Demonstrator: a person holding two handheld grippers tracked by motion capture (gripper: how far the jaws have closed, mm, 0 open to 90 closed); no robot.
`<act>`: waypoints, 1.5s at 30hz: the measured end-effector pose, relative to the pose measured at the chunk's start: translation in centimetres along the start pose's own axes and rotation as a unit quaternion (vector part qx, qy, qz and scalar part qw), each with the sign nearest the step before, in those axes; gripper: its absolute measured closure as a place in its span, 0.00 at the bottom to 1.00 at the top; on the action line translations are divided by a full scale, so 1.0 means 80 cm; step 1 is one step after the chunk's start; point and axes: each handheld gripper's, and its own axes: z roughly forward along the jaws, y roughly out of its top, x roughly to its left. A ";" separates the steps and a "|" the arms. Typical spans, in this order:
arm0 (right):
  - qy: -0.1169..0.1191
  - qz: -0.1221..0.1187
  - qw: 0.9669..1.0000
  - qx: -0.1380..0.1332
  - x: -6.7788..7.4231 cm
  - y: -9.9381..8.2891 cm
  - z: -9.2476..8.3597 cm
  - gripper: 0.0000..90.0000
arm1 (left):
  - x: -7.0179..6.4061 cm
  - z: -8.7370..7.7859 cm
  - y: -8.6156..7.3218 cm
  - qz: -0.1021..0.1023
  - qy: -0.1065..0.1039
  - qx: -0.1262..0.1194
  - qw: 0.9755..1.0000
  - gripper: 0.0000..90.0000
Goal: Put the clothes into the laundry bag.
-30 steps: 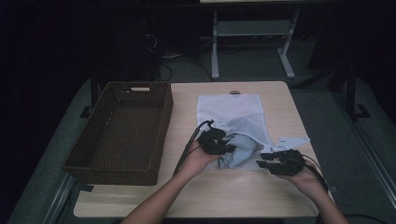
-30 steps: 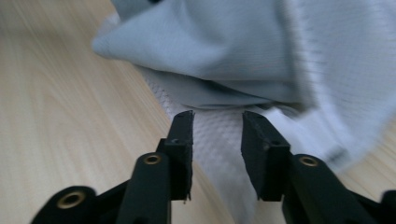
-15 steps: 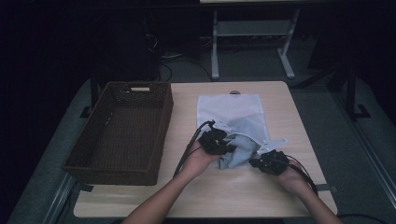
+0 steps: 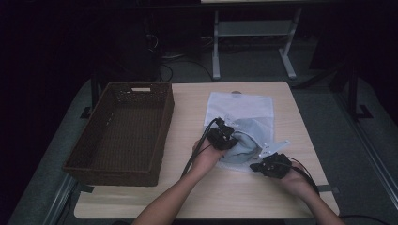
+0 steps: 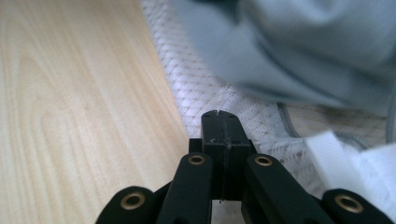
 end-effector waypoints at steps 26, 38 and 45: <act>-0.003 -0.011 1.000 0.009 0.004 -0.001 0.001 1.00 | -0.025 -0.087 -0.048 0.004 -0.116 0.000 0.993 0.50; -0.001 -0.013 1.000 0.011 0.004 -0.002 0.000 1.00 | -0.030 -0.001 -0.044 0.025 -0.074 0.051 0.996 0.54; 0.001 -0.023 1.000 0.012 0.004 -0.002 -0.001 1.00 | -0.021 0.014 -0.038 0.026 -0.041 0.045 0.998 0.91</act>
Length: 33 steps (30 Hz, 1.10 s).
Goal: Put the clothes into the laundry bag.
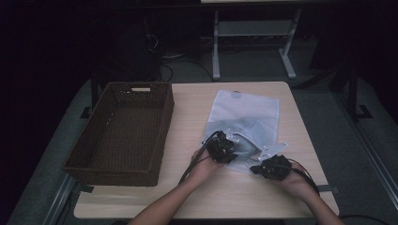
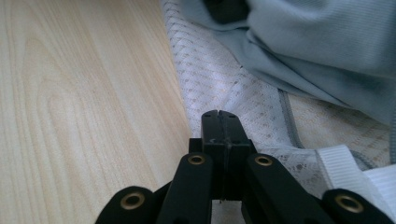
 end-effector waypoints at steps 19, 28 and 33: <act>0.030 -0.022 0.999 -0.003 0.006 0.003 -0.004 1.00 | 0.018 0.022 0.035 -0.051 0.051 -0.048 0.996 0.93; 0.047 -0.032 0.998 0.001 0.005 -0.003 -0.010 1.00 | 0.035 0.045 0.038 -0.068 0.086 -0.059 0.992 0.93; 0.048 -0.032 0.998 0.002 0.005 -0.004 -0.011 1.00 | 0.041 0.045 0.039 -0.076 0.074 -0.061 0.992 0.92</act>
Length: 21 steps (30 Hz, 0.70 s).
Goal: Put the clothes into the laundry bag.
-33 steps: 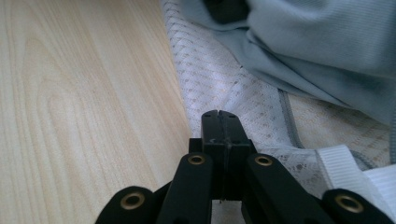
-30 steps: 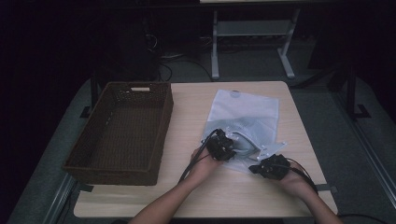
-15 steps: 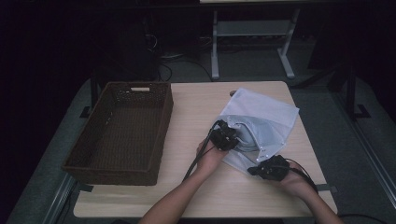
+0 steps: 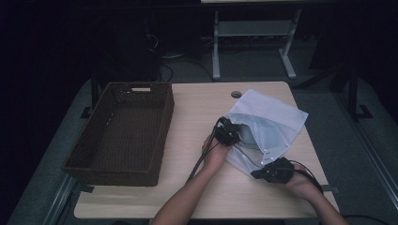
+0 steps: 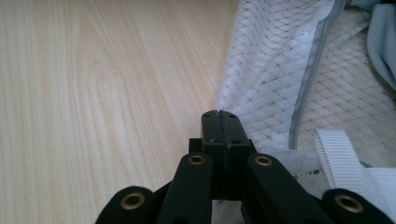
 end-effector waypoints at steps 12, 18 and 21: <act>-0.007 0.012 1.000 0.000 -0.001 -0.003 -0.003 1.00 | 0.010 -0.094 -0.007 0.032 -0.051 -0.018 0.998 0.67; -0.007 0.012 1.000 0.002 -0.002 -0.001 -0.002 1.00 | 0.020 -0.099 0.018 0.060 -0.032 -0.035 0.997 0.60; -0.008 0.012 1.000 0.000 -0.002 -0.003 -0.004 1.00 | 0.017 -0.084 0.029 0.069 -0.029 -0.035 0.997 0.58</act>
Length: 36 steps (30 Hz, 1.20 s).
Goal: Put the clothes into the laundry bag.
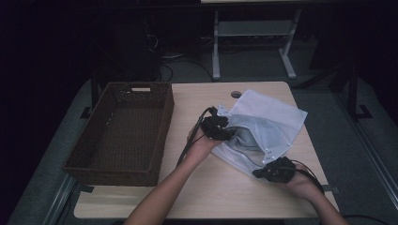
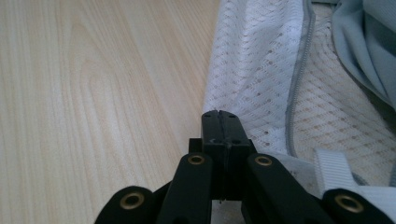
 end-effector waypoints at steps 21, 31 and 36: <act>-0.017 0.007 1.000 0.008 -0.007 0.001 0.004 1.00 | -0.020 -0.069 -0.004 0.051 -0.014 -0.021 0.998 0.97; -0.021 0.023 0.999 -0.010 -0.004 -0.004 -0.009 1.00 | -0.046 -0.066 -0.037 0.083 -0.071 0.003 0.994 0.97; -0.025 0.032 0.999 -0.006 -0.006 -0.012 -0.013 1.00 | -0.062 -0.049 -0.056 0.107 -0.101 0.031 0.989 0.97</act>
